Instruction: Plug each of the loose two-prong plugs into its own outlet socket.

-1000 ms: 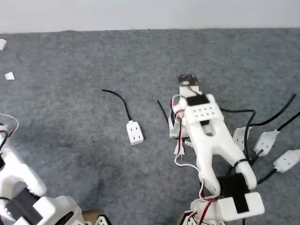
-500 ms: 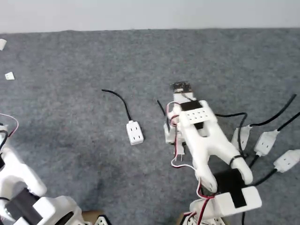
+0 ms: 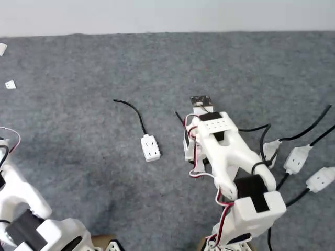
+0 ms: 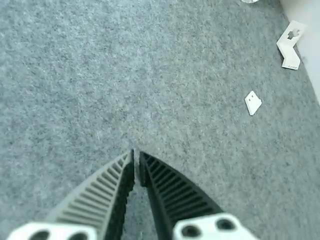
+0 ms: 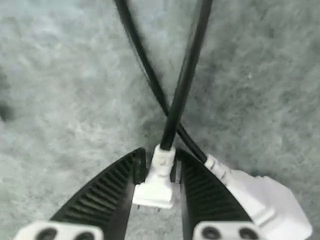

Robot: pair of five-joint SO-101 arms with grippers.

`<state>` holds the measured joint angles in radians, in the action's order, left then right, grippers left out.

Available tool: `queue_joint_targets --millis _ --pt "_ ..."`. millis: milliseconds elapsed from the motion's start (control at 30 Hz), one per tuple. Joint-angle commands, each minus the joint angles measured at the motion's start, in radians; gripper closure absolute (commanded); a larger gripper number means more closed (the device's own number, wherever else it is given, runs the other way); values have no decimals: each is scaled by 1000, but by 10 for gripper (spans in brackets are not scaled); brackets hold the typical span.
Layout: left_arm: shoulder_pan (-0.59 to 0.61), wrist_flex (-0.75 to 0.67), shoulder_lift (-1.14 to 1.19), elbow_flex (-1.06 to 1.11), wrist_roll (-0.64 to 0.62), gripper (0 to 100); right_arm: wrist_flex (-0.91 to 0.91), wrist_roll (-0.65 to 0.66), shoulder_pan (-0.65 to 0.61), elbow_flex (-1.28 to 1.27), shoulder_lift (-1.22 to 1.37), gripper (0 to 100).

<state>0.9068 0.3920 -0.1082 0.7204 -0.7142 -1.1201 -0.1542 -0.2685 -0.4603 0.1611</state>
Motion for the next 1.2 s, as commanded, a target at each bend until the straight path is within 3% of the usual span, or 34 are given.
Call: queue_joint_targets --millis 0,733,900,1067,1167 --pt "-6 -31 -6 -10 9 987 1 -5 24 83 19 894" --pt "-6 -31 -6 -10 9 987 -71 17 24 115 -16 895" --pt "-12 -31 -6 -10 9 987 -47 18 28 115 -15 991" --pt "-29 -31 -6 -10 12 987 -56 20 28 114 -19 991" --pt "-81 -29 -6 -8 92 987 -76 20 28 115 -25 991"
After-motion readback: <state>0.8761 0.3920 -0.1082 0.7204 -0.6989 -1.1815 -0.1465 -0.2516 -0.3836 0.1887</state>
